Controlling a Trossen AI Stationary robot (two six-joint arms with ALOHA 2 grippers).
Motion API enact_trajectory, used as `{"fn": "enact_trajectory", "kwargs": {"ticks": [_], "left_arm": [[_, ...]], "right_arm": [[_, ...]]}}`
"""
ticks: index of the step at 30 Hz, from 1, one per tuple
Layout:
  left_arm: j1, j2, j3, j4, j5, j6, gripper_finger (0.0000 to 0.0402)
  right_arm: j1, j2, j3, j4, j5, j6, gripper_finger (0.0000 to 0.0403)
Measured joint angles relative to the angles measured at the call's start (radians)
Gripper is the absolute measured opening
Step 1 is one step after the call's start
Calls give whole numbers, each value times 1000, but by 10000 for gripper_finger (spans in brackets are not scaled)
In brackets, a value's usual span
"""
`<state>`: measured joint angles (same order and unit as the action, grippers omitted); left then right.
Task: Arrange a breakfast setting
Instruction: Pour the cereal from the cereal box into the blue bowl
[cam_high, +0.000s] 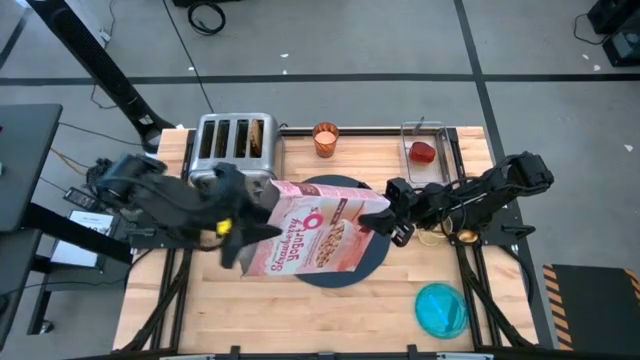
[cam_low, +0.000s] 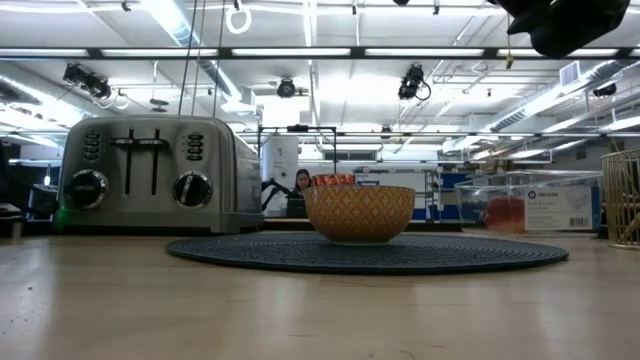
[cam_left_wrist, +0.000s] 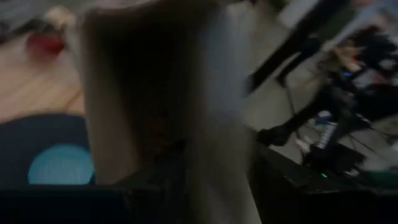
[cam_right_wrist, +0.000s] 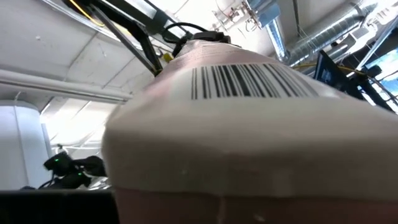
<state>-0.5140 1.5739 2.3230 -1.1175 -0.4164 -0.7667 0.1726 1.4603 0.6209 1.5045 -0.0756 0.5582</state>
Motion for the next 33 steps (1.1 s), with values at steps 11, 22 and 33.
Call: {"fn": "enact_trajectory", "kwargs": {"ticks": [11,22,33], "left_arm": [[-91,-141,1,104,-31,347,164],[-93,-149,-14,-1,-118,464,164],[16,-147,-176,168,-151,437,164]], "right_arm": [[-45,-156,0,-218,-26,-5,165],[-69,-505,0,-675,1,-88,165],[56,-705,-163,-648,3,-40,164]]}}
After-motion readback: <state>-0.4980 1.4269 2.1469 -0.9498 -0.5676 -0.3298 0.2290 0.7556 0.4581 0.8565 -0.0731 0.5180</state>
